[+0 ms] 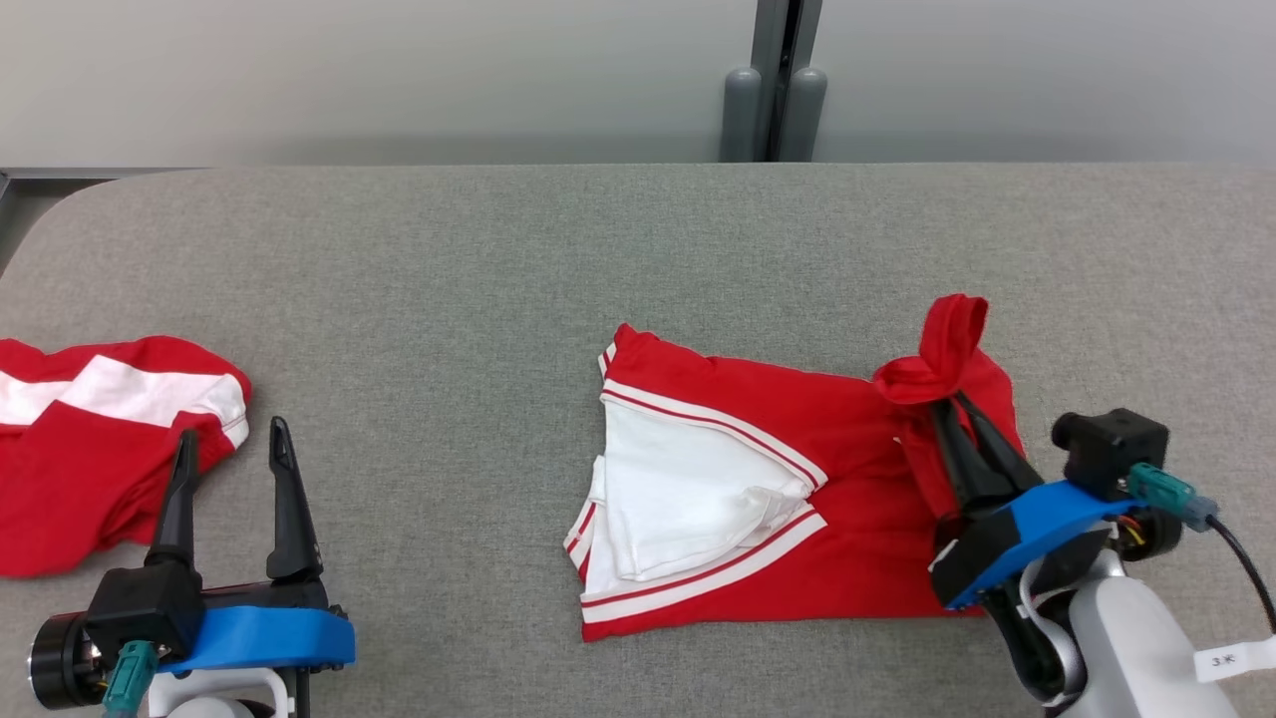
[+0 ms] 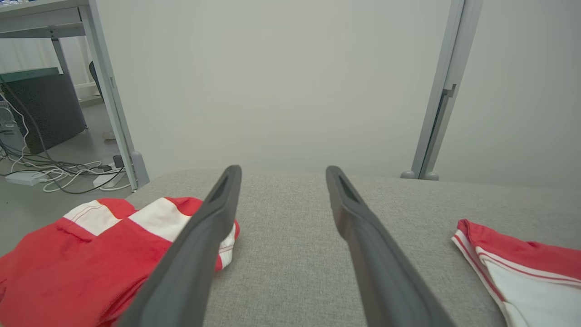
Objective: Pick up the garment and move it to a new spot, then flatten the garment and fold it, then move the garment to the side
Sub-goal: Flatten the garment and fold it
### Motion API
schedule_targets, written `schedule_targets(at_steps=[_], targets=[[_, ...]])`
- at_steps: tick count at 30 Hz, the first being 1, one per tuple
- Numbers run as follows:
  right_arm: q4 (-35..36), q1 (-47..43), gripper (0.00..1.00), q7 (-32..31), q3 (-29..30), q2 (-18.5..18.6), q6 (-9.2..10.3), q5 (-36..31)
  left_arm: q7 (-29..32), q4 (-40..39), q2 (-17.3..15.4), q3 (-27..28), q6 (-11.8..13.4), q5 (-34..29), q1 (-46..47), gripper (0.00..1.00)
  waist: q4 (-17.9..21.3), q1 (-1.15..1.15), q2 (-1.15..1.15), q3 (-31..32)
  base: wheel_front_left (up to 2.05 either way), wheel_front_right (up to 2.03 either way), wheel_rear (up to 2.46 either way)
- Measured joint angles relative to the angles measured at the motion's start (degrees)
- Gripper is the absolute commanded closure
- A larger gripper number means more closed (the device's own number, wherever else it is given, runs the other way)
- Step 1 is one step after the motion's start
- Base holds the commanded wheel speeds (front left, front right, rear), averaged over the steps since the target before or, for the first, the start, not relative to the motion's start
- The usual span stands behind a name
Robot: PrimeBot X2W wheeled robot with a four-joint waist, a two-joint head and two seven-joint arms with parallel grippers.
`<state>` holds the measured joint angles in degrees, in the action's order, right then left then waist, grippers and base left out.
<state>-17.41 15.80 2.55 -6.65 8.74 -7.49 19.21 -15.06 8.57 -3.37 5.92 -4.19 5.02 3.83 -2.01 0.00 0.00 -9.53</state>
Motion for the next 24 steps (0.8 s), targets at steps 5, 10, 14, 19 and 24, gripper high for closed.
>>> schedule_targets(at_steps=[5,10,14,19,24], targets=[[-0.81,2.12,1.0,-0.21,-4.43,-2.22,0.0,0.2,0.0,0.47,0.12,-0.26,-0.38,-0.07,0.1,0.0,-1.01,0.0,0.0,0.48,0.0,0.0,0.0],[-3.55,5.14,1.0,0.32,-9.1,-4.26,0.0,1.03,0.0,0.81,0.22,-1.1,-0.49,-0.15,0.41,0.0,-2.17,0.0,0.0,0.55,0.0,0.0,0.0],[-6.35,8.13,1.0,1.08,-13.56,-5.38,0.0,1.74,0.0,1.35,0.34,-1.62,-0.75,0.02,1.06,0.0,-3.39,0.0,0.0,0.03,0.0,0.0,0.0],[-10.34,11.18,1.0,2.26,-16.42,-5.78,0.0,3.0,0.0,2.02,0.38,-2.65,-0.89,0.1,1.8,0.0,-4.95,0.0,0.0,-0.58,0.0,0.0,0.0],[-14.5,13.25,1.0,3.97,-19.05,-5.81,0.0,5.78,0.0,2.58,0.4,-3.18,-0.88,0.6,2.21,0.0,-6.6,0.0,0.0,-1.04,0.0,0.0,0.0]])
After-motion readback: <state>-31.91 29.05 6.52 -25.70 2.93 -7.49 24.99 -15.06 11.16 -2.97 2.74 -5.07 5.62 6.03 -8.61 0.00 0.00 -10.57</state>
